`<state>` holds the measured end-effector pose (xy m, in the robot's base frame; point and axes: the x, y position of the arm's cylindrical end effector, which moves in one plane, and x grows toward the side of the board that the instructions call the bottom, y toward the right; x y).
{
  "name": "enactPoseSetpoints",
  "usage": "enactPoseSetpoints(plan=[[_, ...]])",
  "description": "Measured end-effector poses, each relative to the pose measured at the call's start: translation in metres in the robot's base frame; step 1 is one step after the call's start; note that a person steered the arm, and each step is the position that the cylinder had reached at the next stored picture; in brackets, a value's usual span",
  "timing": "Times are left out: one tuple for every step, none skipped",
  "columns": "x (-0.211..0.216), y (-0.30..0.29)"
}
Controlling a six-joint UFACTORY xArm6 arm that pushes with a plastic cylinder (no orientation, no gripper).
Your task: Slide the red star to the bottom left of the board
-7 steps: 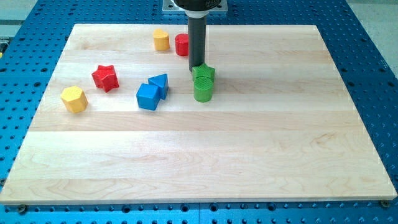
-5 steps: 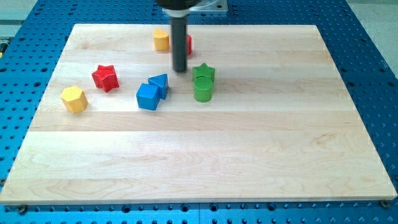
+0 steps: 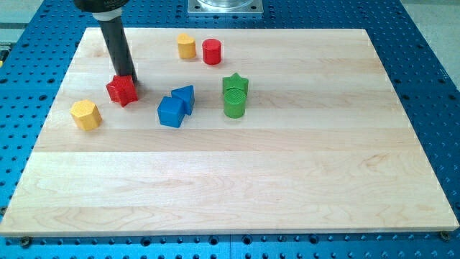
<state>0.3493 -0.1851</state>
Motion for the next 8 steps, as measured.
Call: enactPoseSetpoints(plan=[[0.047, 0.000], [0.124, 0.011], [0.172, -0.009], [0.171, 0.055], [0.191, 0.082], [0.219, 0.021], [0.220, -0.009], [0.187, 0.014]])
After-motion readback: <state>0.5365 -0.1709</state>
